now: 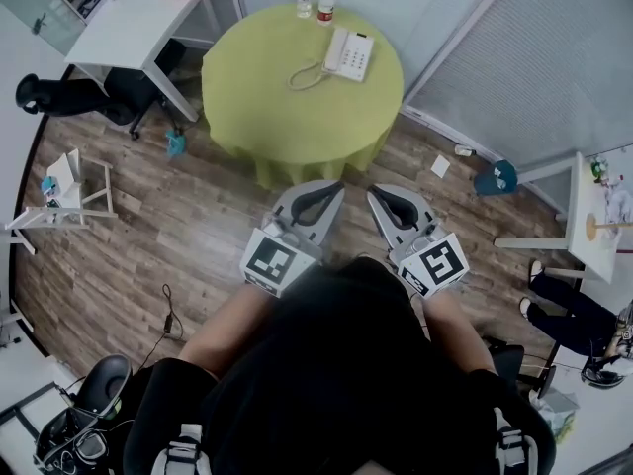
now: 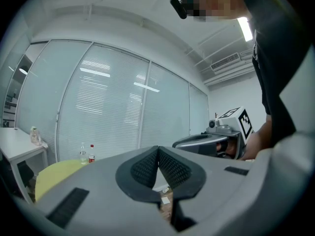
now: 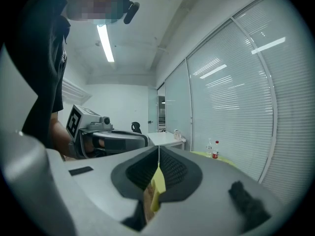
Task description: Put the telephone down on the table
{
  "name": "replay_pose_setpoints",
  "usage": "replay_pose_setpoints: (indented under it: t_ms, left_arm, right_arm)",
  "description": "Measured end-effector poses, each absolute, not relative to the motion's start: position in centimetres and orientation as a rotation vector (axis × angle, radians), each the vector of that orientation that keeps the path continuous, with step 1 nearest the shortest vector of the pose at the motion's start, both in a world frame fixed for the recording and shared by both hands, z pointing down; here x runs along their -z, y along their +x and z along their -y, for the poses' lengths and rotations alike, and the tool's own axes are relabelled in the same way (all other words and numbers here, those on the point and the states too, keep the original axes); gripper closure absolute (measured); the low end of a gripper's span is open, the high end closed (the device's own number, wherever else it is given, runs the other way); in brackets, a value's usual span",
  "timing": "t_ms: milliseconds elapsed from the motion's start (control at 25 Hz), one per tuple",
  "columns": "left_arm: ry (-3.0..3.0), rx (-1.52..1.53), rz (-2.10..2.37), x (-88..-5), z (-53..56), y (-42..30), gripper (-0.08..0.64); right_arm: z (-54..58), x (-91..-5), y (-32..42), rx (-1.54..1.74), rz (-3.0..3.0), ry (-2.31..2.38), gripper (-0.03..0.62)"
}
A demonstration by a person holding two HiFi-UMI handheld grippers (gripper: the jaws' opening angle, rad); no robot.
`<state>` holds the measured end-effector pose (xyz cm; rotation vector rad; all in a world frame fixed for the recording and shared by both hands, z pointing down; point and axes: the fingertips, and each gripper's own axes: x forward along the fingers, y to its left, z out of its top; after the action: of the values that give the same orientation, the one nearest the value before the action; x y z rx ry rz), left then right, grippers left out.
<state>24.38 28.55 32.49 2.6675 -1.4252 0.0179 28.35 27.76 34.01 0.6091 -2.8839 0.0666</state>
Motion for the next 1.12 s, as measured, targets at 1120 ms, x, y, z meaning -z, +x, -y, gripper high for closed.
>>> replay_pose_setpoints:
  t_ms: [1120]
  left_arm:
    - [2.585,-0.063,1.625,-33.6,-16.6,18.5,0.546]
  right_arm:
    - [-15.2,-34.9,22.1,-0.082,2.977,0.451,0.572]
